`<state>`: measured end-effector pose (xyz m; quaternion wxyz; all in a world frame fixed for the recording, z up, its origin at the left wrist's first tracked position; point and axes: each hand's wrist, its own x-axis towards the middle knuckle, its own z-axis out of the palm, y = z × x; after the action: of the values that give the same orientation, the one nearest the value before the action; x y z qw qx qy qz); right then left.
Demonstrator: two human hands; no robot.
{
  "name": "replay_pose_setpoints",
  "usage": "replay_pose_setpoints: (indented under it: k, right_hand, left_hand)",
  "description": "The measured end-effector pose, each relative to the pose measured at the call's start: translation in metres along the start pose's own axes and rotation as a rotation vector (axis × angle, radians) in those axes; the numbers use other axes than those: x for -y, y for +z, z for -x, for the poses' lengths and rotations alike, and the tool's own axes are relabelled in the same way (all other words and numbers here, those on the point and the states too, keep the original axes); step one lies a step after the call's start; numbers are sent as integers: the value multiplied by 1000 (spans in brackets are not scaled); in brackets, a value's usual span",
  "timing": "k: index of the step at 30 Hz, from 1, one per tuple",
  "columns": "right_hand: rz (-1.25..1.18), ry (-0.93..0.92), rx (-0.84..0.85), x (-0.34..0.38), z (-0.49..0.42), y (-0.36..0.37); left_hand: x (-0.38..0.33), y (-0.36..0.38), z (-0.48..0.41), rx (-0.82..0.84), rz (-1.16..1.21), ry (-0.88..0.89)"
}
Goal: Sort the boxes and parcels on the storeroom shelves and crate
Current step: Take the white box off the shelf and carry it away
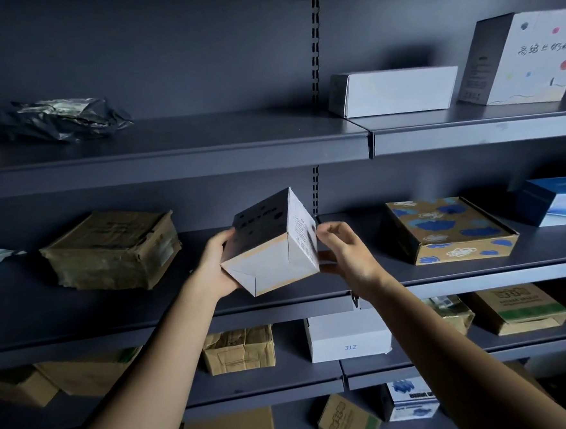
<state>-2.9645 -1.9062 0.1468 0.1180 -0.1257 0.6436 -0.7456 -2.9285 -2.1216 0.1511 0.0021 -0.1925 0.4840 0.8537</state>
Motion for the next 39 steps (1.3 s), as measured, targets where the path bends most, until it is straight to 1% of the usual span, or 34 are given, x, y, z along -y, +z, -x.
replay_pose_setpoints:
  k: [2, 4, 6, 9, 11, 14, 16, 17, 19, 21, 23, 25, 27, 29, 32, 35, 39]
  right_hand:
    - [-48, 28, -9, 2, 0, 0]
    - [-96, 71, 18, 2, 1, -2]
    - [-99, 92, 72, 2, 2, -3]
    - [-75, 71, 126, 0, 3, -3]
    - [-72, 30, 127, 0, 3, -2]
    - [-50, -28, 110, 2, 0, 0]
    - [-43, -45, 89, 2, -2, 1]
    - [-39, -53, 82, 1, -4, 1]
    - [-32, -63, 66, -1, -5, 2]
    - [-24, -79, 56, -1, -6, 2]
    - [-20, -98, 65, -1, -6, 3]
    - [7, -123, 70, 0, -6, 4]
    - [57, -142, 63, -3, -8, 4]
    - [82, -144, 53, -9, -11, 3]
    - [54, -145, 42, -14, -13, 3]
    - [56, -154, 36, -16, -13, 5]
    - [185, -146, 68, -14, -13, 4]
  left_hand:
    - [0, -2, 1, 43, 33, 33]
    - [2, -3, 0, 51, 46, 49]
    - [5, -4, -3, -10, -1, 41]
    - [9, -1, -4, -79, -192, 106]
    - [10, 7, -5, -146, -337, 209]
    - [10, 19, 0, -296, -428, 312]
    - [11, 21, 1, -320, -550, 344]
    - [10, 23, 4, -307, -589, 330]
    - [9, 23, 13, -241, -563, 232]
    - [11, 20, 16, -55, -500, 196]
    - [18, 15, 17, 110, -462, 235]
    - [25, 9, 17, 185, -421, 327]
    - [28, 1, 11, 212, -405, 406]
    - [29, -1, 9, 198, -422, 453]
    - [28, -4, 6, 238, -483, 509]
    - [28, -6, 4, 264, -482, 511]
    - [27, -11, 3, 245, -461, 486]
